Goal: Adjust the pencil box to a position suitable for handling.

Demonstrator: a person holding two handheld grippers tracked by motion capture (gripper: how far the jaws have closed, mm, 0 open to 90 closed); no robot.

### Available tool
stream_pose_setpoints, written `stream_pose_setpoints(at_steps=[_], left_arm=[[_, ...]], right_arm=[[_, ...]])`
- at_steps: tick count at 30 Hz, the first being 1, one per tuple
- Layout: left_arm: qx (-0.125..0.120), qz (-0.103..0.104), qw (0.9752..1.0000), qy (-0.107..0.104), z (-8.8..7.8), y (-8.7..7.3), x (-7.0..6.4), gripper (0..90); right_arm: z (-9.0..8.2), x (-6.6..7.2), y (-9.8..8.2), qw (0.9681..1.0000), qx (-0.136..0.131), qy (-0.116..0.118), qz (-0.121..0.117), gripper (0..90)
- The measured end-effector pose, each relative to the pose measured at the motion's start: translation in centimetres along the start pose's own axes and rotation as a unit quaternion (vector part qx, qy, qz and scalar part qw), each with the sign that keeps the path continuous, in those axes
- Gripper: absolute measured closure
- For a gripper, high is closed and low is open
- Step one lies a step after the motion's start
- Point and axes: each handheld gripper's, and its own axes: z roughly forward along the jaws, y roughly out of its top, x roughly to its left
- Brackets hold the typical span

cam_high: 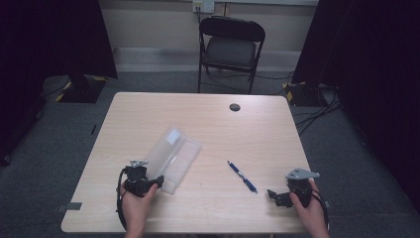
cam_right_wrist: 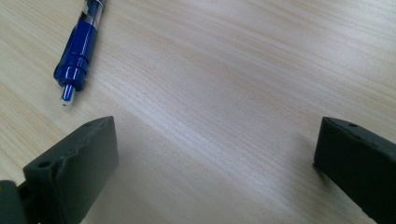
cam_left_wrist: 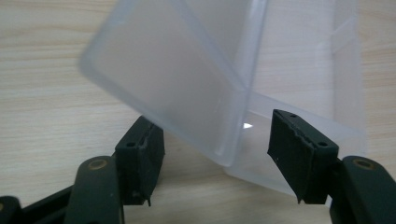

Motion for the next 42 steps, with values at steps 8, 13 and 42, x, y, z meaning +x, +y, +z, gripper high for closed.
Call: stream_pose_setpoints(at_steps=[8,13,42], left_arm=[[-0.009,-0.019,0.9996,0.021,-0.2,0.3,1.7,32.2],[-0.021,-0.035,0.9989,0.023,-0.6,0.5,2.2,32.2],[0.012,0.023,0.9993,-0.027,0.7,1.1,1.0,79.1]], right_arm=[[0.0,0.0,0.0,1.0,0.0,0.0,-0.001,0.0],[0.0,0.0,0.0,1.0,0.0,0.0,0.0,0.0],[0.0,0.0,0.0,1.0,0.0,0.0,0.0,0.0]])
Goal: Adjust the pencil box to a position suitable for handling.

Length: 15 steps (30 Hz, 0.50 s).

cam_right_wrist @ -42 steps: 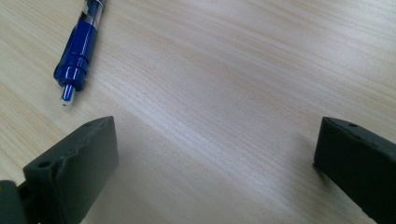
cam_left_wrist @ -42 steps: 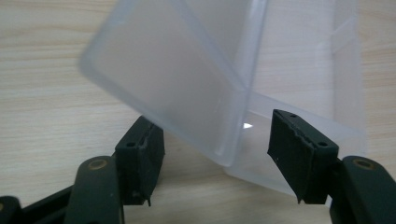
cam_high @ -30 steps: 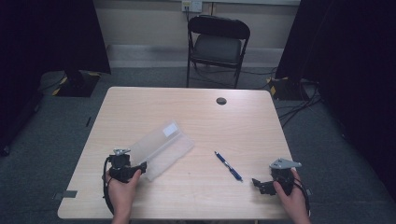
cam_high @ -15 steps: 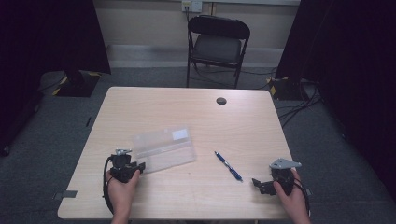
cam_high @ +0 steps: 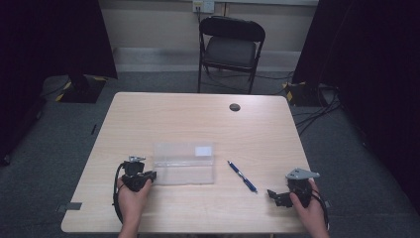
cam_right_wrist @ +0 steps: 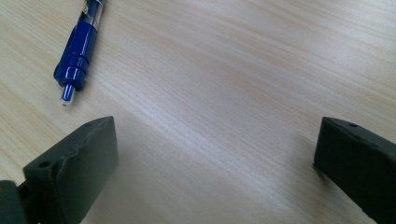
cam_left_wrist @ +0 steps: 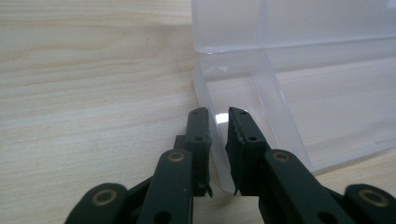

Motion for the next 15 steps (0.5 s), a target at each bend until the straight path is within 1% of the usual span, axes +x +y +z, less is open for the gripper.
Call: stream_pose_setpoints(at_steps=[4,6,7,8,9,10,12,13,15], left_arm=[[0.002,0.006,0.9999,-0.008,0.3,0.0,-1.0,79.9],[0.004,0.005,0.9999,-0.01,0.3,0.0,-1.1,80.6],[0.004,0.006,0.9999,-0.008,0.4,0.1,-1.5,80.5],[0.004,0.006,0.9999,-0.008,0.4,0.1,-1.5,80.6],[0.005,0.006,1.0,-0.001,0.5,0.1,-1.9,80.8],[0.005,0.005,1.0,0.002,0.6,0.2,-2.0,80.9],[0.006,0.003,1.0,0.0,0.6,0.2,-2.0,81.5],[0.006,0.003,1.0,0.004,0.6,0.2,-2.2,81.8],[0.005,-0.003,1.0,0.003,0.7,0.3,-2.4,82.1]], right_arm=[[0.0,0.0,0.0,1.0,0.0,0.0,0.0,0.0],[0.0,0.0,0.0,1.0,0.0,0.0,0.0,0.0],[0.0,0.0,0.0,1.0,0.0,0.0,-0.001,0.0],[0.0,0.0,0.0,1.0,0.0,0.0,0.0,0.0],[0.0,0.0,0.0,1.0,0.0,0.0,0.0,0.0],[0.0,0.0,0.0,1.0,0.0,0.0,-0.001,0.0],[0.0,0.0,0.0,1.0,0.0,0.0,0.0,0.0],[0.0,0.0,0.0,1.0,0.0,0.0,0.0,0.0],[0.0,0.0,0.0,1.0,0.0,0.0,-0.001,0.0]])
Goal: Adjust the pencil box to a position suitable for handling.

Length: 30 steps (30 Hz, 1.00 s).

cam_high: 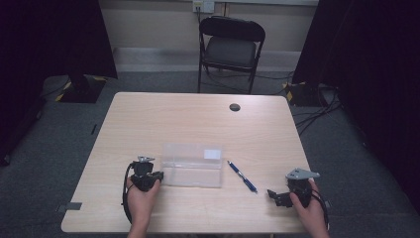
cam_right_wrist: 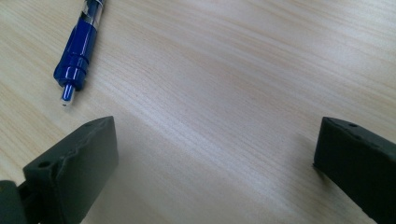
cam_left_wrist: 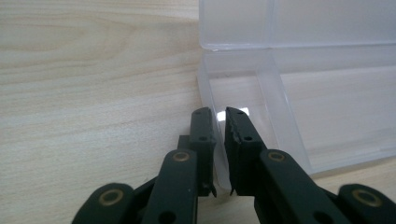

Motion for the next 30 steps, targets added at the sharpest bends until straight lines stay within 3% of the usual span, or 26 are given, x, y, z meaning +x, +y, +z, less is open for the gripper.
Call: stream_pose_setpoints(at_steps=[7,21,26,30], left_arm=[[-0.003,-0.006,1.0,0.003,0.1,-0.1,-0.5,82.0],[-0.008,-0.012,0.9999,-0.006,-0.1,-0.4,-0.8,72.1],[-0.012,-0.007,0.9999,-0.005,-0.4,-0.4,-0.5,60.7],[-0.019,-0.005,0.9998,-0.001,-1.0,-0.2,-0.3,42.8]], right_arm=[[0.0,0.0,0.0,1.0,0.0,0.0,0.0,0.0],[0.0,0.0,0.0,1.0,0.0,0.0,0.0,0.0],[0.0,0.0,0.0,1.0,0.0,0.0,0.0,0.0],[0.0,0.0,0.0,1.0,0.0,0.0,0.0,0.0]])
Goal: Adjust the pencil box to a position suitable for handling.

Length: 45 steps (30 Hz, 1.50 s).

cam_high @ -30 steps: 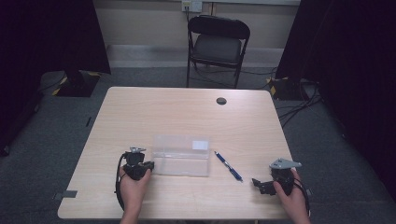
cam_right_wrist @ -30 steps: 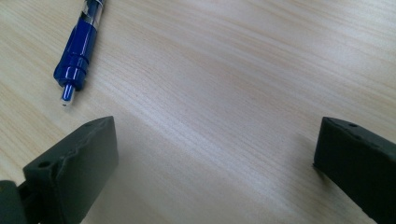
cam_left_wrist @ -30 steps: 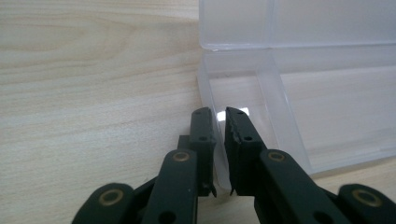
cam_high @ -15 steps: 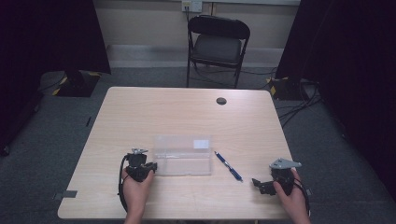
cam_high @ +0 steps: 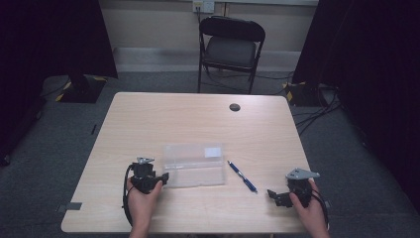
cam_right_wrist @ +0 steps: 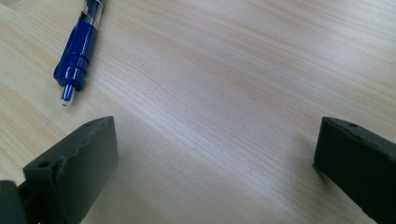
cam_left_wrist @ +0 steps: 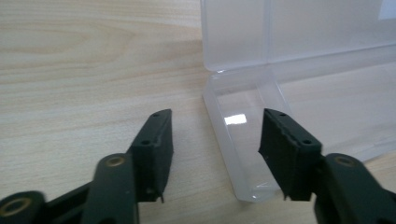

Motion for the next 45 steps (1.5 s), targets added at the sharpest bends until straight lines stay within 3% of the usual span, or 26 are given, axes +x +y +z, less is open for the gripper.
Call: stream_pose_setpoints(at_steps=[2,3,8,12,16,18,21,22,28,31,39,43,45], left_arm=[[-0.001,0.005,1.0,-0.004,-0.2,0.1,0.0,40.5],[-0.002,0.012,0.9999,-0.001,-0.4,0.1,0.1,33.8],[-0.009,0.047,0.9988,-0.002,-1.3,0.1,0.6,23.9],[-0.011,0.05,0.9986,-0.008,-1.7,-0.2,1.4,18.3],[-0.018,0.077,0.9968,-0.013,-2.3,-0.9,2.6,16.7],[-0.014,0.074,0.9969,-0.022,-2.4,-1.3,3.3,16.7],[-0.005,0.082,0.9965,-0.016,-2.4,-1.7,4.0,16.7],[0.006,0.096,0.9954,-0.006,-2.3,-2.2,4.8,16.9],[-0.003,0.132,0.9912,-0.005,-2.5,-3.2,6.5,17.3],[-0.015,0.132,0.9911,-0.009,-2.6,-3.4,7.1,16.8],[-0.023,0.139,0.99,0.006,-2.6,-3.9,7.9,16.2],[-0.046,0.148,0.9879,-0.006,-2.4,-4.3,8.4,13.0],[-0.045,0.149,0.9878,-0.007,-2.4,-4.3,8.4,12.5]], right_arm=[[0.0,0.0,0.0,1.0,0.0,0.0,0.0,0.0],[0.0,0.0,0.0,1.0,0.0,0.0,0.0,0.0],[0.0,0.0,0.0,1.0,0.0,0.0,0.0,0.0],[0.0,0.0,0.0,1.0,0.0,0.0,0.0,0.0],[0.0,0.0,0.0,1.0,0.0,0.0,0.0,0.0],[0.0,0.0,0.0,1.0,0.0,0.0,0.001,0.0],[0.0,0.0,0.0,1.0,0.0,0.0,0.0,0.0],[0.0,0.0,0.0,1.0,0.0,0.0,0.0,0.0],[0.0,0.0,0.0,1.0,0.002,0.0,0.001,0.0],[0.0,0.0,0.0,1.0,0.002,0.0,0.001,0.0],[0.1,0.0,0.1,1.0,0.001,-0.001,0.002,0.0],[0.1,-0.1,0.1,1.0,-0.001,0.002,0.006,0.0],[0.1,0.0,0.1,1.0,0.0,0.0,0.005,0.0]])
